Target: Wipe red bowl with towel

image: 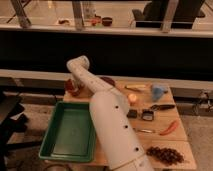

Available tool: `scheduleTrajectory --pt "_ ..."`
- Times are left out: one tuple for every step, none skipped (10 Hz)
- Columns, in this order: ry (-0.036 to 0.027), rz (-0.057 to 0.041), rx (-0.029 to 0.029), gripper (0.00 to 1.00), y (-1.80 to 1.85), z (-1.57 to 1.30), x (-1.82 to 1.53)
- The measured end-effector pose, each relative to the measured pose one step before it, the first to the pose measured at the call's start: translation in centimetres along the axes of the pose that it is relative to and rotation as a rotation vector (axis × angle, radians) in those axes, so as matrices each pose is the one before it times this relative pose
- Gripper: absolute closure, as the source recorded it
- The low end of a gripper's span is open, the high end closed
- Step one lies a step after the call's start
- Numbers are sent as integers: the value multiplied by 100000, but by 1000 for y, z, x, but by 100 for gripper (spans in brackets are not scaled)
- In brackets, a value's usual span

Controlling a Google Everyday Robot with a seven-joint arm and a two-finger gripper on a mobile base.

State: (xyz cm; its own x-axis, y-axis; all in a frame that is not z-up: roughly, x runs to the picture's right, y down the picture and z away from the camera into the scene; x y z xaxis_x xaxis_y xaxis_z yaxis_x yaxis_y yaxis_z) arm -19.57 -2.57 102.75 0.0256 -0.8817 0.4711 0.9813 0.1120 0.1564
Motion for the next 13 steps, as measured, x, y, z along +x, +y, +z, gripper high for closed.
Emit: scheduleTrajectory --pt "396 -1008 684 99 -621 234 329" --pt "285 -865 619 99 -511 227 325" --pt "145 -1093 922 99 -701 215 271" --pt "-67 -838 701 99 -605 128 97" --pt "-180 -806 754 99 -730 37 -7" --pt "-226 -650 680 99 -635 -38 -67" --pt "-183 -387 632 99 -451 -307 -63" --pt "-228 -114 279 99 -125 -199 -115" --pt "-302 191 199 99 -123 -275 -235" --pt "-102 101 205 99 -211 -299 -207" --pt "-317 207 305 99 -304 -339 -320" --pt "-373 199 211 99 -162 -179 -256" --pt "-640 472 253 99 -75 -270 -386"
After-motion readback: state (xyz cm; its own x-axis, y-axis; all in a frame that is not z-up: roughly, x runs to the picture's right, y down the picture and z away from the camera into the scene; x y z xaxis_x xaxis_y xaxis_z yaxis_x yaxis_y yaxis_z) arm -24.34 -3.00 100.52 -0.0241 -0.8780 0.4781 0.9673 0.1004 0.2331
